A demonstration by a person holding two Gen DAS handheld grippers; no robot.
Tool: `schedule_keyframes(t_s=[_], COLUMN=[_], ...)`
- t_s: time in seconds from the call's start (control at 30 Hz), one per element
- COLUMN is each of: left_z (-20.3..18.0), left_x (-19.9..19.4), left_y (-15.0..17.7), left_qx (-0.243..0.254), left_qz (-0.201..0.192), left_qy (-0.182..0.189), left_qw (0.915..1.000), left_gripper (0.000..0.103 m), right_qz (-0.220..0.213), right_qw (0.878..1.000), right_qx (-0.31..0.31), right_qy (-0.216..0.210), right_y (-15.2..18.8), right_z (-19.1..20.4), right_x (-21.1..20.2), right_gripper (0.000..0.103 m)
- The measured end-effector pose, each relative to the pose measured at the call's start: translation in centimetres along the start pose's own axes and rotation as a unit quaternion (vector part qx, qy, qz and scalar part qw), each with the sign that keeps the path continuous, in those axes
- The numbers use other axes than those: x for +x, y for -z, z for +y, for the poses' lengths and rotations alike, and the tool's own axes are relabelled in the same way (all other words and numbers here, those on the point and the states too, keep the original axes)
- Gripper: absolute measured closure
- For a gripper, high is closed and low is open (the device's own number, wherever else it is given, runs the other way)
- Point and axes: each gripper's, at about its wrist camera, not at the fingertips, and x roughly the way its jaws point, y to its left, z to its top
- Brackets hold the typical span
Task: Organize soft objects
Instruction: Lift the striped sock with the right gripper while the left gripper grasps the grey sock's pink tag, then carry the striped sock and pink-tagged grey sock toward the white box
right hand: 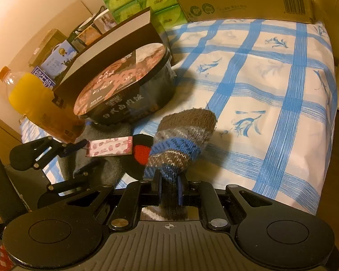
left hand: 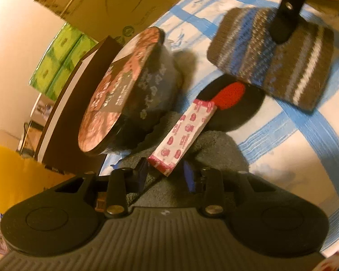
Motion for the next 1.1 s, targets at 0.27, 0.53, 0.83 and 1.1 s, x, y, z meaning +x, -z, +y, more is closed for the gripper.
schedule_keyframes(t_s=[0.27,0.53,0.83,1.1], left_z=[1.5,2.7,2.5,1.1], left_x=[-0.2,-1.0,-2.4,1.1], left_y=[0.3,0.2,-2.5,-3.2], left_qx=[-0.024,-0.084,-0.084,-0.022], left_qz=[-0.005,0.009,-0.018,0.017], left_qy=[0.032,0.063,0.087,0.063], left_qw=[0.9992,0.9944,0.9925,0.9976], left_gripper=[0.099,0.081,0.072,0.082], right_qz=[0.000,-0.002,-0.005,-0.012], right_qw=[1.000,1.000,1.000,1.000], right_qx=[-0.004,-0.004,0.001,0.004], right_qy=[0.000,-0.002,-0.003,-0.006], right_y=[-0.2,-0.2,-0.4,-0.8], right_z=[0.2,0.4,0.0,0.0], right_x=[-0.1,-0.3,-0.4,-0.5], right_gripper=[0.090,0.090,0.090,0.090])
